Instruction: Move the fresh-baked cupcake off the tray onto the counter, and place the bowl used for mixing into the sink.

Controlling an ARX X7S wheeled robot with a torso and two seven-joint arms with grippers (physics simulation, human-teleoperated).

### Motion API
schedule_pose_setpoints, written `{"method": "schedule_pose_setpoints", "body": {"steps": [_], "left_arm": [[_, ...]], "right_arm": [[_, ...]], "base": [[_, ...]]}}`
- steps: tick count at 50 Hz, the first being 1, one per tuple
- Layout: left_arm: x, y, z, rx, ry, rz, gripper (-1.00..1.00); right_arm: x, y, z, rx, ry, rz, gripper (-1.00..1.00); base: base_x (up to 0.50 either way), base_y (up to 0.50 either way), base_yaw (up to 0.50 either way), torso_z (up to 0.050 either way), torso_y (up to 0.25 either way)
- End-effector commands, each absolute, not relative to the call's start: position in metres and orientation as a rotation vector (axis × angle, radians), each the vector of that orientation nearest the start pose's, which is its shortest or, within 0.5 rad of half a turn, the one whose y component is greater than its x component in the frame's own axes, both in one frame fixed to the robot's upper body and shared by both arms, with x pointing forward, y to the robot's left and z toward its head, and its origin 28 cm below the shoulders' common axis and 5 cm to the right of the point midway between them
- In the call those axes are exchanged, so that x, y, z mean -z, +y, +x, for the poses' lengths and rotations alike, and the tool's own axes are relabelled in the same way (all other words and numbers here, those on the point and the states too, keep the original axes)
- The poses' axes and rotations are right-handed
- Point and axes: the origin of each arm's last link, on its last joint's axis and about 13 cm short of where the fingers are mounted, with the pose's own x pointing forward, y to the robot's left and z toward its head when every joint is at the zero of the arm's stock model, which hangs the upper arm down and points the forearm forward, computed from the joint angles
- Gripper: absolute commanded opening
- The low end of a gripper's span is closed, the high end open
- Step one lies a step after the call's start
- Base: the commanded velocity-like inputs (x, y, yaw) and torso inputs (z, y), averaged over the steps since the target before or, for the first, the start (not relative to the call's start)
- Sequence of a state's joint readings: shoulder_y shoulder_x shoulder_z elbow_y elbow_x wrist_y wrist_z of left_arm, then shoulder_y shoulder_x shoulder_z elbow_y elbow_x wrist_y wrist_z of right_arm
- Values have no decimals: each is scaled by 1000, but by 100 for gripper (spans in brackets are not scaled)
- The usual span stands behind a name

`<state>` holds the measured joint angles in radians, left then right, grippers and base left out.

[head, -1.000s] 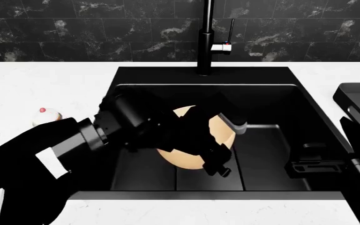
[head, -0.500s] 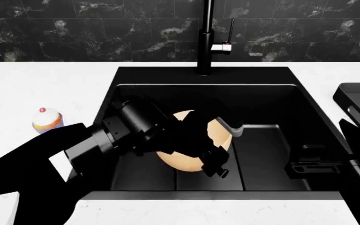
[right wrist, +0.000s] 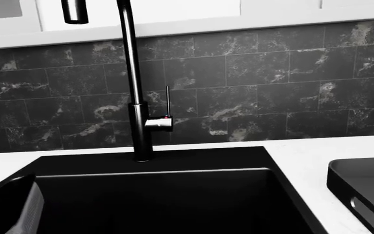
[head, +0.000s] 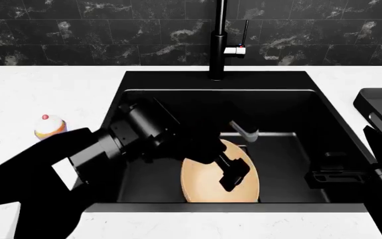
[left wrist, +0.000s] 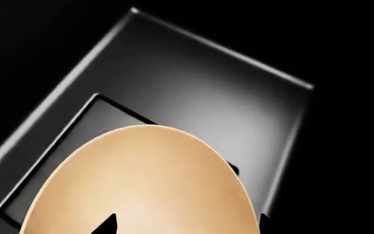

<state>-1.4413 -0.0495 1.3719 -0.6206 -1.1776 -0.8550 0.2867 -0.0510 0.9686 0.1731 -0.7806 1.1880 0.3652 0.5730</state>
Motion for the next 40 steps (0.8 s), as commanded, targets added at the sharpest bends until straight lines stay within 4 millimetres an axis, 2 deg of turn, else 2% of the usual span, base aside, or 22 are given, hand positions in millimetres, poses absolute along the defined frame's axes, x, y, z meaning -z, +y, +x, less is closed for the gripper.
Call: {"method": "schedule_pose_setpoints", "body": {"steps": [1,20,40], "left_arm": [[-204,98,359,1026,704,408,100],[-229,107,347,1001,620,414,100],[-231,114,335,979,605,409,100]], "right_arm": [[-198,-182,164,-44,-91,72,100],[-199,-182,163,-46,-95,69,100],[-201,-181,161,-51,-101,69,100]], "base": [[0,0,0,0,0],[0,0,0,0,0],[0,0,0,0,0]]}}
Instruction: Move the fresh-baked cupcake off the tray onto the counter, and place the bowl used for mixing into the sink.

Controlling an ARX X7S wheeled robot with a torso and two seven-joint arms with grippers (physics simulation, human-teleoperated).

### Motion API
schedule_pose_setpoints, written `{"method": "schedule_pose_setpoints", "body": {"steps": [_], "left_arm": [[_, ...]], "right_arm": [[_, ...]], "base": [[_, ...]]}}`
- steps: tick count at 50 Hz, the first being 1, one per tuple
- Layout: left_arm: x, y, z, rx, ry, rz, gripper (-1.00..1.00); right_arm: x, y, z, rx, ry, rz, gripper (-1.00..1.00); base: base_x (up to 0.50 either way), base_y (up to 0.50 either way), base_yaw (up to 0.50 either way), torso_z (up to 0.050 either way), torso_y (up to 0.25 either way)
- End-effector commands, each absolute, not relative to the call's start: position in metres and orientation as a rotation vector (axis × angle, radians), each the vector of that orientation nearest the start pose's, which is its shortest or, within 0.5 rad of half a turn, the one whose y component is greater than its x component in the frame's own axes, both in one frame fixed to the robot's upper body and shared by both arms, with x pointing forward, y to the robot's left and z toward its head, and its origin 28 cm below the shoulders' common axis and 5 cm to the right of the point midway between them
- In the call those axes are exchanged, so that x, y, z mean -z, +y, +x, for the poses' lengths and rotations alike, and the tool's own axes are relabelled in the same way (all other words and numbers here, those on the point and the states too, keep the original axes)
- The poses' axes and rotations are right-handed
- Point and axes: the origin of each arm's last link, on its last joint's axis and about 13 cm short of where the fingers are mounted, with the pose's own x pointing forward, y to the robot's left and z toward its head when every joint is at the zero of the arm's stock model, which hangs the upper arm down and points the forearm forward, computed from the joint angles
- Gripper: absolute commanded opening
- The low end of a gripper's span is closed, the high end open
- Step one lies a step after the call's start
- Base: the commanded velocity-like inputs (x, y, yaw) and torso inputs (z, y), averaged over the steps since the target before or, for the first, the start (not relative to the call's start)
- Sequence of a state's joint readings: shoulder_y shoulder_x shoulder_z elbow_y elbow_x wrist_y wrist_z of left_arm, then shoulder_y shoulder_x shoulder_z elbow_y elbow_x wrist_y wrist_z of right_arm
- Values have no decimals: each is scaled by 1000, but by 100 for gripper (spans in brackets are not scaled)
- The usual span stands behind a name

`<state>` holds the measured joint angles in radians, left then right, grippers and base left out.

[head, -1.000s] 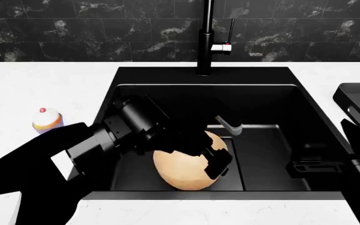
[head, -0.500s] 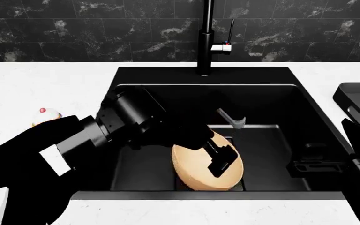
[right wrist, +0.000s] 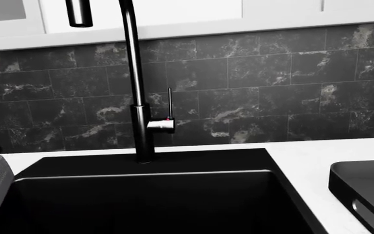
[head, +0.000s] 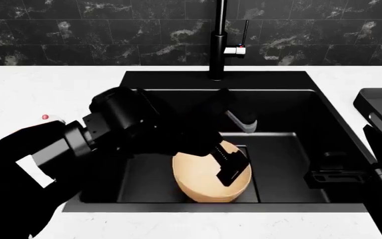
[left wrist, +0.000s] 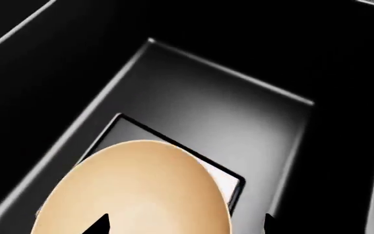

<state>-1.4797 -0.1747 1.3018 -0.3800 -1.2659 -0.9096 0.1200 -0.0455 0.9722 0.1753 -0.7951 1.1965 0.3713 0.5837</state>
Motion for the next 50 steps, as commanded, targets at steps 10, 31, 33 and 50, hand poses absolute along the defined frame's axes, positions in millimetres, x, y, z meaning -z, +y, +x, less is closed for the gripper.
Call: {"method": "schedule_pose_setpoints", "body": {"steps": [10,31,33,50], "left_arm": [[-242,121,316,940,542,397,100],[-271,147,254,781,287,300,100],[-272,151,246,744,247,277,100],[-270,172,173,621,49,230,100]], "right_arm": [[-204,-180,161,-55,-106,69,100],[-213,-177,152,-79,-135,66,100],[-215,-177,151,-83,-141,64,100],[-229,-170,138,-115,-179,47,100]], "base": [[0,0,0,0,0],[0,0,0,0,0],[0,0,0,0,0],[0,0,0,0,0]]}}
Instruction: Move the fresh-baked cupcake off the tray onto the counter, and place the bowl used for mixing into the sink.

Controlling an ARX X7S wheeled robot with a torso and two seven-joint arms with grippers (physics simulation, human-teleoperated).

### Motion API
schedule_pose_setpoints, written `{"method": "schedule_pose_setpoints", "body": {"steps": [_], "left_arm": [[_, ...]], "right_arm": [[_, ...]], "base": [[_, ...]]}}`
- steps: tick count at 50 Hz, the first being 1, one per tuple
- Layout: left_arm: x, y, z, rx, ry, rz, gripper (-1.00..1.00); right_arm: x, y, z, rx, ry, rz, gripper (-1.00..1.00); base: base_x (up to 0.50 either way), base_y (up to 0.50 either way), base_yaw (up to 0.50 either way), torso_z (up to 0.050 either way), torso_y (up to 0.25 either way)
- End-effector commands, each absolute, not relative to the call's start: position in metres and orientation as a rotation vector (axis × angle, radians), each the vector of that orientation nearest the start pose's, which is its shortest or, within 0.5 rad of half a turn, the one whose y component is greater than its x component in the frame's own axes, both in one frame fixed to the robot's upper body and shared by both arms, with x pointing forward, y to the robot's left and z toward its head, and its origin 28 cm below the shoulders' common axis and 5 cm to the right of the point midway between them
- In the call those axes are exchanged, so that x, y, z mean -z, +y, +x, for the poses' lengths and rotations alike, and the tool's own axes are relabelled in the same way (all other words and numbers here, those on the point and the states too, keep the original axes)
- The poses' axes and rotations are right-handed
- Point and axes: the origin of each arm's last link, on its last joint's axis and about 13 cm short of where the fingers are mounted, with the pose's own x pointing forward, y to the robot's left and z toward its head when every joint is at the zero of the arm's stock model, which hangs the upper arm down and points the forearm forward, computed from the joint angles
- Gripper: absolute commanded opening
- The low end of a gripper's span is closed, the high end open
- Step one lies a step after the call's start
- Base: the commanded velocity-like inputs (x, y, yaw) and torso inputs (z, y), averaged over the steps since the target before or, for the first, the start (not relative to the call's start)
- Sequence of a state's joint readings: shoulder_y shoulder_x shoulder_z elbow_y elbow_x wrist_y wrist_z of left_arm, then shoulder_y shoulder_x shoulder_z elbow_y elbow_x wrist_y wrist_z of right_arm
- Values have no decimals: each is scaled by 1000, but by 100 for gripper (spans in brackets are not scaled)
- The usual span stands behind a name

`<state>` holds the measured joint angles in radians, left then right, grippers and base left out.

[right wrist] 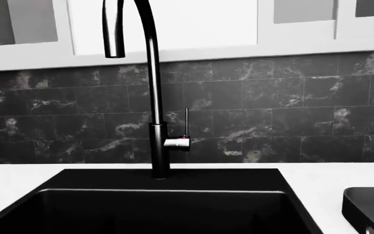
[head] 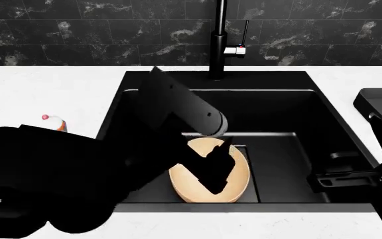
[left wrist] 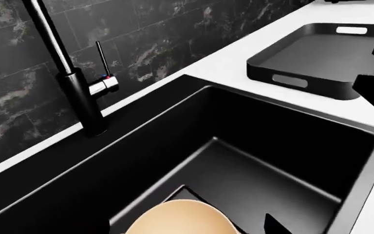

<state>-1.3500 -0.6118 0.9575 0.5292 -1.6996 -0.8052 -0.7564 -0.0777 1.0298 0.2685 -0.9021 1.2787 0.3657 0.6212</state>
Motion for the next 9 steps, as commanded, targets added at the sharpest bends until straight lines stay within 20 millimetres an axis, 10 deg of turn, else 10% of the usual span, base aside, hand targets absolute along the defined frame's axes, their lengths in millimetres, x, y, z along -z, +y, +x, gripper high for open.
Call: {"method": "schedule_pose_setpoints", "body": {"steps": [1,9], "left_arm": [[-270,173,171,617,44,230,100],[-268,180,148,569,-11,234,100]], "right_arm": [[-230,-169,137,-117,-183,46,100],[-236,-168,128,-118,-200,36,100]], "base": [[0,0,0,0,0],[0,0,0,0,0]]}}
